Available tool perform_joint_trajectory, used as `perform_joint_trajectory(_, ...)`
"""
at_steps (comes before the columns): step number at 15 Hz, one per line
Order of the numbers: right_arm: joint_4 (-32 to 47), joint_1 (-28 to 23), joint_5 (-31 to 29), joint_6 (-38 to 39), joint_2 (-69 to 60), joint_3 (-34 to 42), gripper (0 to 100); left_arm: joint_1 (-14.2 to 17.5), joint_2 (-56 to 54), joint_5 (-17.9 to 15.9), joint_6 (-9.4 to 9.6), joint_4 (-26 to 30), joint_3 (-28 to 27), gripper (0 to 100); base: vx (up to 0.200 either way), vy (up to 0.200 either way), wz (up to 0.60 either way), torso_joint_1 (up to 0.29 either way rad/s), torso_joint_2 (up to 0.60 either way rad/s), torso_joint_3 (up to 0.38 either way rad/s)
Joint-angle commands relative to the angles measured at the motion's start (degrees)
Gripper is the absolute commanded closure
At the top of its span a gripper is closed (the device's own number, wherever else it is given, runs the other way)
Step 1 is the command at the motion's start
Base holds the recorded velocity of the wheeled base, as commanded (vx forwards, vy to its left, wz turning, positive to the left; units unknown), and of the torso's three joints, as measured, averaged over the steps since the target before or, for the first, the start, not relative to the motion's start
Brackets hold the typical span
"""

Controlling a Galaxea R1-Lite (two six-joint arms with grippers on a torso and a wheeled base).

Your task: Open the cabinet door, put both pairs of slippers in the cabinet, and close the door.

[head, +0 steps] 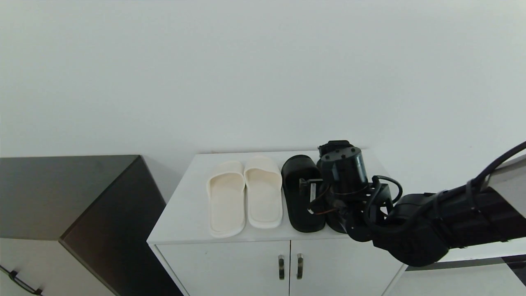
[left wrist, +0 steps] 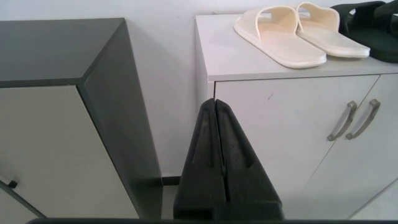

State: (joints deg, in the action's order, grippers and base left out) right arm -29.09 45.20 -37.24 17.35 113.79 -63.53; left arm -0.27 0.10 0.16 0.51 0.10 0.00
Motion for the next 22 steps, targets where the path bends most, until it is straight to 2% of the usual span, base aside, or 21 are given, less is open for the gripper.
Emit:
perform_joint_trajectory(1, -0.1, -2.0, 0.0, -1.0, 4.2, -3.0, 0, 0.0, 0.0, 0.0, 0.02, 0.0, 0.0, 100, 0.0, 0.0, 0.0, 0.0, 0.0, 0.0)
perform_joint_trajectory(6, -10.1, -5.6, 0.6, -5.8, 9.0, -4.3, 0, 0.0, 0.0, 0.0, -0.07, 0.0, 0.0, 100, 0.0, 0.0, 0.0, 0.0, 0.0, 0.0)
perform_joint_trajectory(13, -10.2, -6.3, 1.5, -5.8, 11.1, -7.3, 0, 0.0, 0.0, 0.0, -0.07, 0.0, 0.0, 100, 0.0, 0.0, 0.0, 0.0, 0.0, 0.0)
perform_joint_trajectory(14, -10.2, -6.4, 1.5, -5.8, 11.3, -7.6, 100, 0.0, 0.0, 0.0, -0.07, 0.0, 0.0, 100, 0.0, 0.0, 0.0, 0.0, 0.0, 0.0)
perform_joint_trajectory(19, -12.0, -6.2, 0.9, -6.8, 10.1, -6.3, 100, 0.0, 0.0, 0.0, -0.07, 0.0, 0.0, 100, 0.0, 0.0, 0.0, 0.0, 0.0, 0.0)
perform_joint_trajectory(22, -12.1, -6.0, 0.8, -9.3, 5.6, -3.9, 100, 0.0, 0.0, 0.0, -0.78, -0.1, 0.0, 100, 0.0, 0.0, 0.0, 0.0, 0.0, 0.0)
